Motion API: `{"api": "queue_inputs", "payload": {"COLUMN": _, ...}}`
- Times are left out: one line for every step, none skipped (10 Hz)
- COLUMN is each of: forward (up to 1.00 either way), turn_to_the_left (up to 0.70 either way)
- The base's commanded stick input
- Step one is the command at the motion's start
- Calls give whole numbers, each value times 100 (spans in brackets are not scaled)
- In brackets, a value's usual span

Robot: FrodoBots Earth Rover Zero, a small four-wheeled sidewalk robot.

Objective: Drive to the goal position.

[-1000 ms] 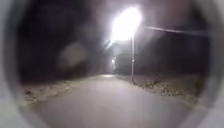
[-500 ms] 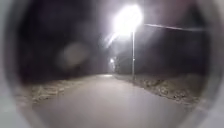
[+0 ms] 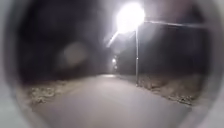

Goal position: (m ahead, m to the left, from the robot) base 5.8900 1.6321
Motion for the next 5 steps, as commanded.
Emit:
{"api": "queue_inputs", "payload": {"forward": 85, "turn_to_the_left": 0}}
{"api": "queue_inputs", "payload": {"forward": 85, "turn_to_the_left": 0}}
{"api": "queue_inputs", "payload": {"forward": 85, "turn_to_the_left": 0}}
{"api": "queue_inputs", "payload": {"forward": 85, "turn_to_the_left": 0}}
{"api": "queue_inputs", "payload": {"forward": 85, "turn_to_the_left": 0}}
